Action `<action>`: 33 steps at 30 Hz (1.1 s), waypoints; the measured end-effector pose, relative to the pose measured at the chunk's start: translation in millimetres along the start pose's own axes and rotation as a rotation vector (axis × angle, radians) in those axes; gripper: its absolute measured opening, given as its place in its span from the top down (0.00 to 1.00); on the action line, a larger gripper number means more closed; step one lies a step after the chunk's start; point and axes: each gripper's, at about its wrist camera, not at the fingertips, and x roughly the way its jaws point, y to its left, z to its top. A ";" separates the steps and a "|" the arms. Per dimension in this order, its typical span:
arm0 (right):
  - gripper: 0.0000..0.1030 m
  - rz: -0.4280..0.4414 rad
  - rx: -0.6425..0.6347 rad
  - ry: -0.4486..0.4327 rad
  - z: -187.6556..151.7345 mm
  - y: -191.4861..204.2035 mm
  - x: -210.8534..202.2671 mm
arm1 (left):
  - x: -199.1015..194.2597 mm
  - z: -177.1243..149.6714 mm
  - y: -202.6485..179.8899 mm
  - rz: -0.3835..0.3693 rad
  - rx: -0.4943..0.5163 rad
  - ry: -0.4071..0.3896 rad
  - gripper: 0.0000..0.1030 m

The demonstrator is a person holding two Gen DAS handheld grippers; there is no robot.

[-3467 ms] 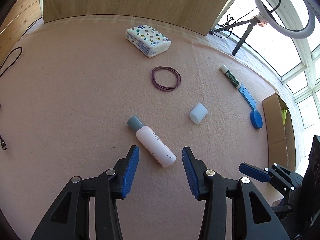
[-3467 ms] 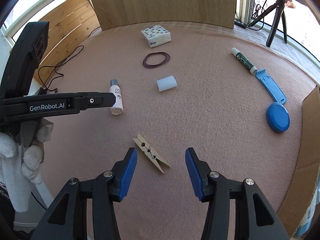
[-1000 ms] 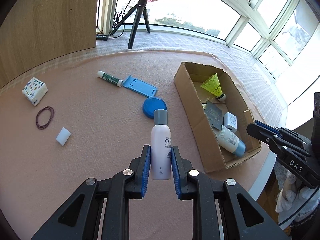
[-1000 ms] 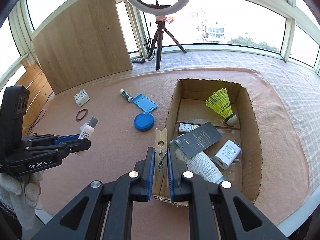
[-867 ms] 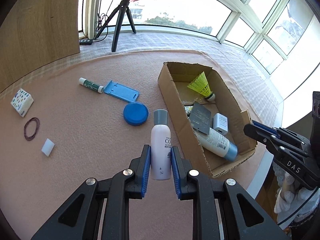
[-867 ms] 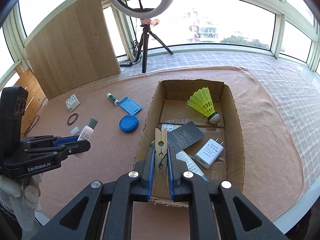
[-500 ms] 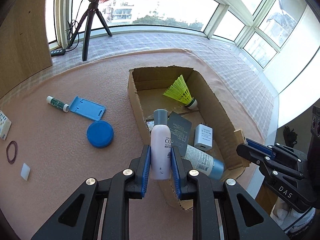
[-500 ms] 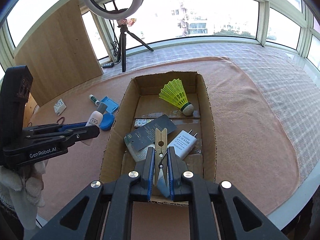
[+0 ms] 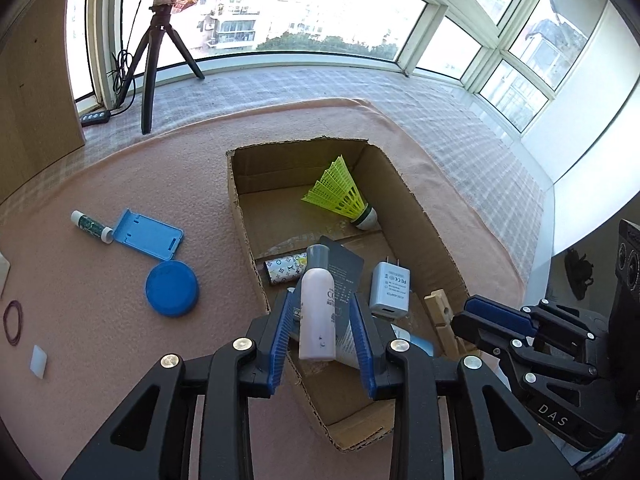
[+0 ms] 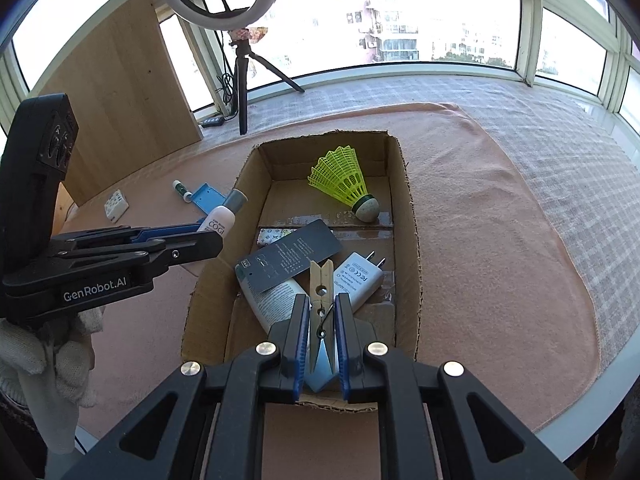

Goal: Organize objects
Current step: 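Carry the bottle and clothespin over the box with both tools and release them, then move the left tool to the white cylinder while the right tool reaches the green lip balm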

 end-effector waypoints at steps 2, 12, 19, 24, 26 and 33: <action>0.78 0.001 0.006 0.000 -0.2 0.1 0.3 | -3.1 0.4 2.2 -0.003 -0.007 -0.006 0.59; 0.78 0.006 0.016 0.006 -1.0 6.8 1.4 | -15.3 -6.5 20.9 0.012 -0.045 -0.008 0.59; 0.78 0.022 0.003 0.010 -1.3 19.5 2.2 | -27.7 -14.5 42.6 0.057 -0.078 -0.013 0.59; 0.78 0.043 -0.004 0.010 1.3 30.4 2.8 | -44.2 -27.4 77.3 0.108 -0.133 -0.017 0.54; 0.78 0.054 -0.005 0.011 2.8 35.0 4.4 | -51.0 -34.5 95.6 0.133 -0.161 -0.014 0.53; 0.76 0.107 -0.026 0.026 10.0 61.2 13.3 | -71.4 -65.5 154.7 0.197 -0.253 0.002 0.53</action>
